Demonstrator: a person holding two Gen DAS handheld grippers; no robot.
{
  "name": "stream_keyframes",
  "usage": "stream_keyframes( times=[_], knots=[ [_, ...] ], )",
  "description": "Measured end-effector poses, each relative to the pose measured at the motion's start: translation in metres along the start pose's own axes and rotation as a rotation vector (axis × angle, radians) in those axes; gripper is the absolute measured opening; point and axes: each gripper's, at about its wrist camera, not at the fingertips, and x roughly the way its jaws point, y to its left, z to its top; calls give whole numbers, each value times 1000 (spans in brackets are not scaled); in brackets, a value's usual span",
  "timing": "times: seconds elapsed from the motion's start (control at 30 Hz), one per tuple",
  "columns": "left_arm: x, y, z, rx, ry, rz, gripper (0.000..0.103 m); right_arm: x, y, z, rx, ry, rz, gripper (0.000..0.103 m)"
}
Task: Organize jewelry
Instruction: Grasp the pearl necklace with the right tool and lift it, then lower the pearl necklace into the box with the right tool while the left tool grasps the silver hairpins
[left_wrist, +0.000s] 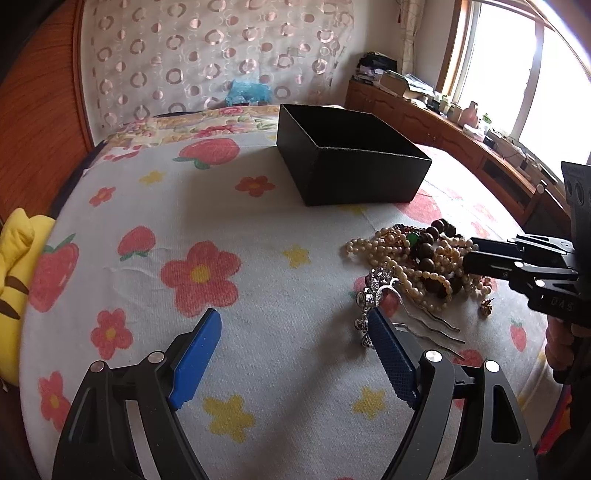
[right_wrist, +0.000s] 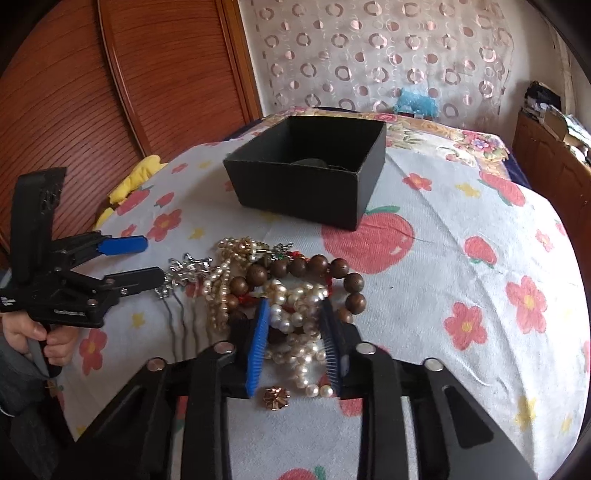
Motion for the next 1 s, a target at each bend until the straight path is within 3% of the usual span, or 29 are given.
stream_keyframes(
  times=[0.03,0.07,0.3,0.63,0.77,0.9,1.0],
  knots=[
    [0,0,0,0,-1,0,78,-1,0,0,0,-1,0,14],
    [0,0,0,0,-1,1,78,-1,0,0,-3,1,-5,9],
    [-1,1,-1,-2,-3,1,78,-16,-3,2,7,-50,-8,9],
    [-2,-1,0,13,5,15,79,-72,-7,24,-22,-182,-54,9],
    [-6,-10,5,26,-4,-24,78,-88,-9,30,-37,-210,-80,9],
    [-5,-24,14,47,-1,-75,62,-102,-11,35,-48,-232,-103,9],
    [-2,-31,18,50,9,-107,56,-107,-13,38,-55,-238,-117,9]
  ],
)
